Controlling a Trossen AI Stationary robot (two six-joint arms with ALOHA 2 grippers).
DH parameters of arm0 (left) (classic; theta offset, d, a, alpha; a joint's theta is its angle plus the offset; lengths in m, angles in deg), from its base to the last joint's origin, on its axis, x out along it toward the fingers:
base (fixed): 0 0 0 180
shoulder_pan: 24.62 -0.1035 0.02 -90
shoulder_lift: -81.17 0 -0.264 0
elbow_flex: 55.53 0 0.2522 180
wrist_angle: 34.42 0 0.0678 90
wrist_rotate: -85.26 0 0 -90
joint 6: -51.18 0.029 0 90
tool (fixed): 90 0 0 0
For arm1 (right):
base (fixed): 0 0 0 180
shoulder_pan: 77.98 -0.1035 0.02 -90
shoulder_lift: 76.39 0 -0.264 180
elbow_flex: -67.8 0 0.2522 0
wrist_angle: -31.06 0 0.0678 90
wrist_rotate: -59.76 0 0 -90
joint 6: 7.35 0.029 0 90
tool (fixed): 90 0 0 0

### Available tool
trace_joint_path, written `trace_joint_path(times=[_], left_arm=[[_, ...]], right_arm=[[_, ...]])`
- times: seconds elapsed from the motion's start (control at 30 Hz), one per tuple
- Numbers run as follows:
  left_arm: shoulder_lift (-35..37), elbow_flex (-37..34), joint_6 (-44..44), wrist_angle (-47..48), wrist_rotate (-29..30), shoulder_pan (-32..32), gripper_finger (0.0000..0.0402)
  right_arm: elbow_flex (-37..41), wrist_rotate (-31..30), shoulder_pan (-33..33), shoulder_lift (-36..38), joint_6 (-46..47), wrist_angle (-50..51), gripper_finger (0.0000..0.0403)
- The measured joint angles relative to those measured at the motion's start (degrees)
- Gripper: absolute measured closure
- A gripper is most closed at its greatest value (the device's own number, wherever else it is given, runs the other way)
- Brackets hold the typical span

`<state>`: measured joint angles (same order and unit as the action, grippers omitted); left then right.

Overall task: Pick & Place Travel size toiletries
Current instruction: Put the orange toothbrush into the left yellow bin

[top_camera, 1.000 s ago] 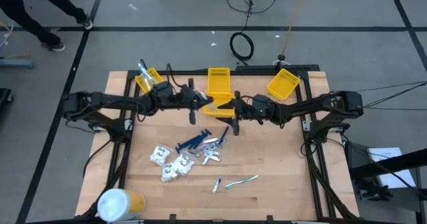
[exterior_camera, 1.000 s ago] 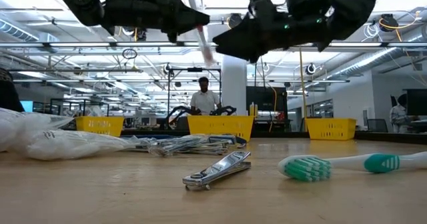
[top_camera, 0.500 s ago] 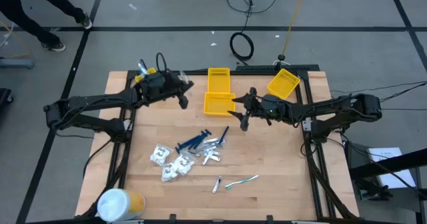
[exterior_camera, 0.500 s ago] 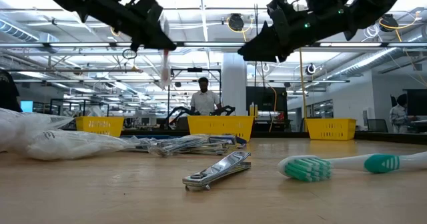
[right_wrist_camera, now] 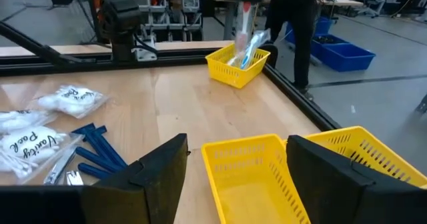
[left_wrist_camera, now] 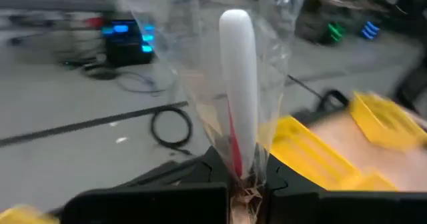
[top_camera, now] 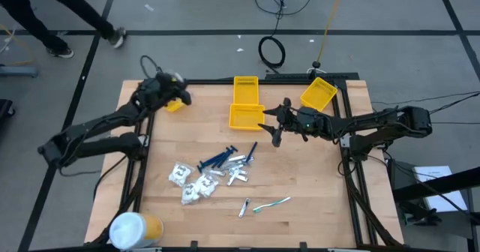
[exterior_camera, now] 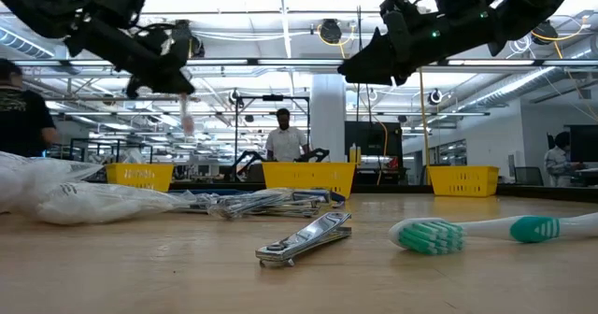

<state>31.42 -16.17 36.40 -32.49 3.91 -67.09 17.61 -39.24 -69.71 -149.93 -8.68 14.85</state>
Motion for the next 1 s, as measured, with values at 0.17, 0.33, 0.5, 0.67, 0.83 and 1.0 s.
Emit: trace_joint_path(times=[0.17,0.33,0.5,0.67,0.83,1.0], left_arm=[[4.75,-0.10,-2.95,9.19,11.30,-2.58,0.0397],[5.29,-0.10,-8.33,18.42,16.90,-3.56,0.0391],[4.80,-0.10,-9.19,22.36,21.01,-4.69,0.0396],[4.80,-0.11,-9.94,21.26,21.07,-5.90,0.0374],[4.80,-0.10,-12.20,23.27,21.55,-7.75,0.0348],[4.78,-0.10,-14.68,25.21,21.42,-9.79,0.0318]], right_arm=[[0.00,-0.02,0.00,0.00,0.01,-0.03,0.0165],[0.00,-0.02,0.00,0.00,0.00,-0.16,0.0165],[0.00,-0.16,0.00,-0.01,-0.08,-0.19,0.0165],[0.00,-0.15,0.00,-0.02,-0.12,-0.19,0.0165],[0.00,-0.07,0.00,-0.02,-0.23,-0.19,0.0165],[0.00,-0.02,0.00,-0.02,-0.21,-0.19,0.0165]])
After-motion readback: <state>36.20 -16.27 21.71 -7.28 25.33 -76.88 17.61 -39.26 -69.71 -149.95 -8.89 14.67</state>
